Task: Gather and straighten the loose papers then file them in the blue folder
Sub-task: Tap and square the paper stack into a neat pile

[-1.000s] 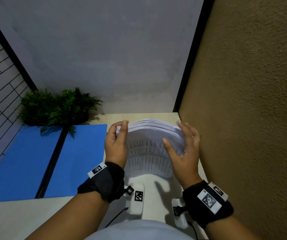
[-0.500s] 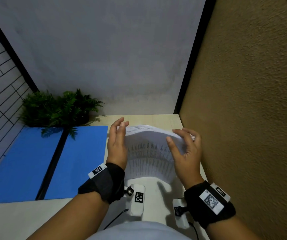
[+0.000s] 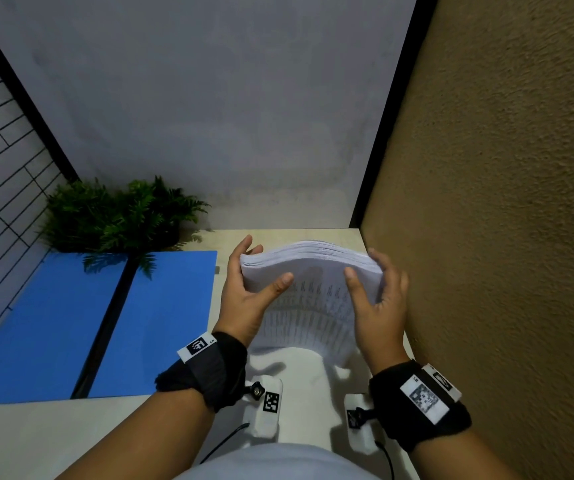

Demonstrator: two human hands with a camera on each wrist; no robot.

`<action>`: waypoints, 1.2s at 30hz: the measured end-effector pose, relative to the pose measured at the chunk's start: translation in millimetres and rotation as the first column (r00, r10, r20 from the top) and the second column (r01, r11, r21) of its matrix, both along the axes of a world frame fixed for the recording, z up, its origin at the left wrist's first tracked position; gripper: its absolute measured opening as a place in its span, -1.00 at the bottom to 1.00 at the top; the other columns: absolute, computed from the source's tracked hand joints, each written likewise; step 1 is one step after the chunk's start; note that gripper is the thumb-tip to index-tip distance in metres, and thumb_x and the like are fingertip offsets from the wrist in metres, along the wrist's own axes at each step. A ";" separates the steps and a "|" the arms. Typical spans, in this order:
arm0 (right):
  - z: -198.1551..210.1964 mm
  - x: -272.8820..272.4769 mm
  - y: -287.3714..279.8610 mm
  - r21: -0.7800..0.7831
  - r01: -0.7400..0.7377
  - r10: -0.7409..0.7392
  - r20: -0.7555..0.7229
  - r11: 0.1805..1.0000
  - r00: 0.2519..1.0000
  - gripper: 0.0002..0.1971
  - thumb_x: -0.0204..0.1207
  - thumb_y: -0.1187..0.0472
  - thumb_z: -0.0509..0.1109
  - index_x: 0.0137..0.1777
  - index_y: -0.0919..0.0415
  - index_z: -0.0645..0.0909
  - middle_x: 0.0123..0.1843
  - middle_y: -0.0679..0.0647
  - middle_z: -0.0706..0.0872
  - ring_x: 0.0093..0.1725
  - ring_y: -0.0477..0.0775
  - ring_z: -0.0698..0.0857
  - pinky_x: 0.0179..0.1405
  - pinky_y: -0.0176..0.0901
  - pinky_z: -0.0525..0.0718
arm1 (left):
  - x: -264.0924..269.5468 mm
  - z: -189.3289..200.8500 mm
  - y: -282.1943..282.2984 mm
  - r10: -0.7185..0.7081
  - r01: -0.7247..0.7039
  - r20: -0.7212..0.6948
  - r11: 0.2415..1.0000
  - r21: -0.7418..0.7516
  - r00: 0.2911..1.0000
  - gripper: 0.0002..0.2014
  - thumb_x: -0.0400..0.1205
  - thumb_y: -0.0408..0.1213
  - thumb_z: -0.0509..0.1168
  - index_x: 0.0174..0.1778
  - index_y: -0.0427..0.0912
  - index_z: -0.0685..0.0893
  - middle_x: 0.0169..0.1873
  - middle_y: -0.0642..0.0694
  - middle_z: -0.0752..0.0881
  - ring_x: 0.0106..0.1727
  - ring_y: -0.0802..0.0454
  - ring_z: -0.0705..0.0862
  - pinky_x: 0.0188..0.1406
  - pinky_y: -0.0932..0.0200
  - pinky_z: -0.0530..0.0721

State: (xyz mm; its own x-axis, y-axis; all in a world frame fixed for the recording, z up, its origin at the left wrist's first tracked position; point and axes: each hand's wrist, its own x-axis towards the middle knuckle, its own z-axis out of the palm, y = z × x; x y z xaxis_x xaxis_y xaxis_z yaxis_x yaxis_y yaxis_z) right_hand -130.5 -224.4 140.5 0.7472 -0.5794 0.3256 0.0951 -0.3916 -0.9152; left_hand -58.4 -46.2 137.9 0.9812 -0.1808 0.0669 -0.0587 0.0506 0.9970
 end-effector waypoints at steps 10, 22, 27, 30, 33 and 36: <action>-9.5 2.7 -6.5 0.306 -0.103 0.115 -0.021 0.946 0.993 -0.08 0.16 -0.32 0.60 0.49 -0.54 0.17 0.61 -0.05 0.39 0.57 0.02 0.44 0.51 0.26 0.51 | 2.4 -11.2 0.2 -0.011 0.011 -0.008 1.000 -0.008 1.000 0.06 0.22 0.13 0.62 0.63 0.36 0.21 0.44 0.23 0.50 0.44 0.24 0.53 0.48 0.02 0.58; -18.8 13.3 -15.8 0.449 -0.093 0.216 -0.231 0.889 0.949 -0.60 0.30 0.40 0.64 0.06 0.00 0.68 0.07 0.06 0.81 0.19 0.17 0.75 0.20 0.17 0.75 | 5.9 -17.9 -1.6 0.062 -0.056 -0.099 0.997 0.055 0.993 -0.63 0.49 -0.31 0.56 0.17 -0.05 0.64 0.07 -0.01 0.78 0.23 -0.09 0.73 -0.01 0.24 0.69; 7.1 22.9 -21.5 0.281 -0.154 0.223 -0.237 0.947 0.945 -0.77 0.44 0.40 0.52 -0.09 0.01 0.74 -0.12 0.01 0.84 -0.01 0.14 0.80 -0.04 0.07 0.83 | 22.0 -7.9 15.7 0.217 -0.216 0.019 0.953 0.214 0.976 -0.39 0.32 -0.50 0.63 0.15 0.01 0.53 0.12 -0.07 0.67 0.29 -0.18 0.65 0.14 0.06 0.69; 27.8 29.5 -12.6 0.018 -0.255 0.253 -0.213 0.967 0.944 -0.87 0.47 0.32 0.42 -0.14 0.05 0.69 -0.23 0.07 0.79 -0.11 0.18 0.79 -0.11 0.22 0.79 | 23.6 13.2 22.0 0.142 -0.336 0.408 0.824 0.455 0.902 -0.08 0.30 -0.32 0.65 0.54 0.18 0.37 0.48 0.01 0.44 0.55 -0.04 0.37 0.54 -0.07 0.40; 42.5 32.3 9.0 -0.478 -0.322 0.213 -0.267 0.817 0.940 -0.82 0.43 0.24 0.46 -0.29 0.08 0.50 -0.43 -0.04 0.63 -0.32 0.13 0.67 -0.37 0.02 0.61 | 25.8 26.6 16.5 -0.100 -0.249 0.500 0.774 0.583 0.860 -0.52 0.33 -0.12 0.57 0.20 0.18 0.73 0.31 0.07 0.64 0.44 0.10 0.48 0.52 -0.31 0.38; 58.1 32.4 18.6 -0.596 -0.306 0.178 -0.265 0.743 0.948 -0.90 0.41 0.19 0.50 -0.23 0.08 0.61 -0.33 -0.05 0.72 -0.27 0.09 0.67 -0.34 -0.08 0.57 | 14.4 24.8 11.9 -0.053 -0.059 0.245 0.902 0.429 0.968 -0.89 0.43 -0.21 0.50 -0.38 -0.12 0.78 -0.41 -0.07 0.76 -0.25 0.21 0.65 0.06 -0.16 0.71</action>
State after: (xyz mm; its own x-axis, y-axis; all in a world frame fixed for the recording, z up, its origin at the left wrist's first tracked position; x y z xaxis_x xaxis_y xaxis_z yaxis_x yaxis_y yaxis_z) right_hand -98.1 -205.7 198.6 0.9148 -0.0873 0.3944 0.1270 -0.8647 -0.4860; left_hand -44.1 -34.3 162.7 0.9443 -0.2440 0.2208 -0.3025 -0.3792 0.8745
